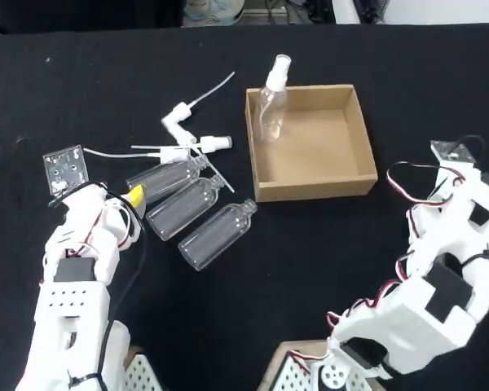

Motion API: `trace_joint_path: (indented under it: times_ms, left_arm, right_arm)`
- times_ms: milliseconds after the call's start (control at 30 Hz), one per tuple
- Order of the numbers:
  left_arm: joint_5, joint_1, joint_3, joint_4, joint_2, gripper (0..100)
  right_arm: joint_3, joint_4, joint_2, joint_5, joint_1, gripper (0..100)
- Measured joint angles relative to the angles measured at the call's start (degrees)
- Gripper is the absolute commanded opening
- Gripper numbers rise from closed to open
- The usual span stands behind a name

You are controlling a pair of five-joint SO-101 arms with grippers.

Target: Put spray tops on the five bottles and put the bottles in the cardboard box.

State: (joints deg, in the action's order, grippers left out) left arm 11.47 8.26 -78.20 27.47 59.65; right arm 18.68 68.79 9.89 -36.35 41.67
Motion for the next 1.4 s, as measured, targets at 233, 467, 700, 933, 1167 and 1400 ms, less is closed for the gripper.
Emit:
trace_joint_path:
  times_ms: [233, 467, 700, 933, 1167, 1400]
  left_arm:
    - [0.00, 0.00, 0.00, 0.00, 0.00, 22]
    - [0.00, 0.00, 0.00, 0.00, 0.00, 22]
    - [0.00, 0.00, 0.00, 0.00, 0.00, 22]
    - [0.00, 0.00, 0.00, 0.00, 0.00, 22]
    - [0.00, 0.00, 0.09, 0.35, 0.00, 22]
    - [-0.70, 0.00, 15.91, 14.07, -1.93, 22]
  right_arm:
    - [-4.84, 3.78, 0.44, 3.08, 0.00, 31.8]
    - [-5.45, 8.70, 0.53, 2.29, -0.09, 31.4]
    - [-5.45, 4.04, 5.36, 0.53, -0.09, 17.7]
    - [-5.45, 3.96, 7.21, 0.79, -0.09, 1.2]
    - [-10.90, 8.35, 2.90, 2.11, -0.09, 1.0]
    - [-8.18, 12.48, -9.32, 3.69, -5.10, 1.0]
